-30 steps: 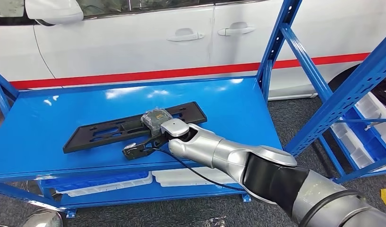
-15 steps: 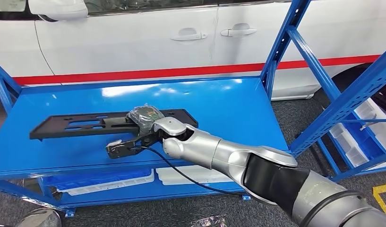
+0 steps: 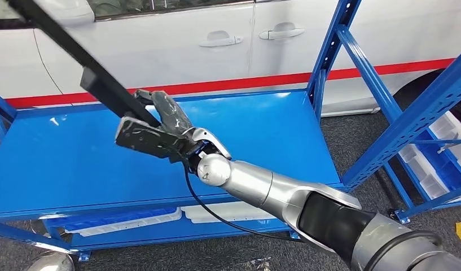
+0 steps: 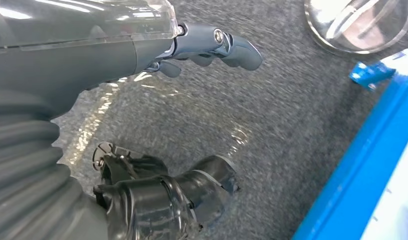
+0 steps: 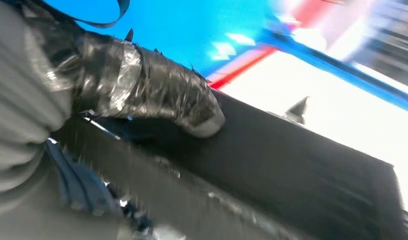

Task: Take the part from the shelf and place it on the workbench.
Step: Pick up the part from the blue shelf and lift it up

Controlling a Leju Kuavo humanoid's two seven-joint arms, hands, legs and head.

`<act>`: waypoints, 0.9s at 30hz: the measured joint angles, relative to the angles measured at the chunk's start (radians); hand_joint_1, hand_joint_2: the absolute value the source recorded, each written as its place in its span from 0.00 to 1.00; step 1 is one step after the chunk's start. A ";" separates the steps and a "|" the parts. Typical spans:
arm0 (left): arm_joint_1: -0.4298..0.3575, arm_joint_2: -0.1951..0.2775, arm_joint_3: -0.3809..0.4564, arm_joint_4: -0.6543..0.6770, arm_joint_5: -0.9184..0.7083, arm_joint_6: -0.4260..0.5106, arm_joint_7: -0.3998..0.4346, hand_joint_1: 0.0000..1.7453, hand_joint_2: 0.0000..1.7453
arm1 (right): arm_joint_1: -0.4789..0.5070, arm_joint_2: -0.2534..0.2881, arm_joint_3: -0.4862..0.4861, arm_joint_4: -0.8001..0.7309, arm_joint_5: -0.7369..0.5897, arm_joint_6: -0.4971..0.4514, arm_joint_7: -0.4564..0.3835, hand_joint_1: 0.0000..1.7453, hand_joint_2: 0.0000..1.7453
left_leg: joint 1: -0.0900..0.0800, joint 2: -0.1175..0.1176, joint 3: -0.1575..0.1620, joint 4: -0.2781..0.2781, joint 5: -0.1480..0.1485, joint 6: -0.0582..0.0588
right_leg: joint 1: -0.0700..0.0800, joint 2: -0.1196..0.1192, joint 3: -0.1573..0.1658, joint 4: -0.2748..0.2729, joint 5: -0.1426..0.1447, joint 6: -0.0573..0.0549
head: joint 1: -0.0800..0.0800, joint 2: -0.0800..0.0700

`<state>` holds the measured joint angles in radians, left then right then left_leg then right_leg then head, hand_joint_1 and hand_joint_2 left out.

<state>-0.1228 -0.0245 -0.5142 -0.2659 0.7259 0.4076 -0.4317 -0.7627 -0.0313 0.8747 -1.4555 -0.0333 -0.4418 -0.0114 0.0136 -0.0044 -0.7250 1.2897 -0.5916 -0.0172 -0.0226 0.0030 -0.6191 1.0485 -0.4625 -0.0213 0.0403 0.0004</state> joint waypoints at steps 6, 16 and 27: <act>0.001 0.002 0.000 0.003 0.009 0.011 0.011 0.00 1.00 | 0.034 0.000 -0.040 -0.084 -0.112 -0.023 -0.058 1.00 1.00 | -0.009 -0.001 0.108 -0.239 0.133 0.024 | 0.006 0.009 0.008 0.001 -0.007 0.007 | 0.000 0.000; 0.007 0.005 -0.001 0.009 0.011 0.056 0.055 0.00 1.00 | 0.064 -0.012 -0.053 -0.142 -0.219 -0.065 -0.097 1.00 1.00 | -0.003 0.003 0.108 -0.270 0.151 0.051 | 0.005 0.004 -0.088 0.257 -0.138 0.041 | 0.002 0.000; 0.014 0.008 -0.007 0.013 0.008 0.072 0.056 0.00 1.00 | 0.067 -0.016 -0.053 -0.159 -0.214 -0.052 -0.094 1.00 1.00 | 0.000 0.000 0.037 -0.161 0.091 0.004 | 0.001 0.000 0.002 0.018 -0.008 0.000 | 0.001 0.000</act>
<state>-0.1085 -0.0161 -0.5209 -0.2529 0.7337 0.4794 -0.3761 -0.6955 -0.0474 0.8216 -1.6147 -0.2472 -0.4942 -0.1052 0.0132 -0.0044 -0.6876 1.1285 -0.5001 -0.0131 -0.0220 0.0025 -0.6171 1.0670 -0.4710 -0.0217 0.0416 0.0004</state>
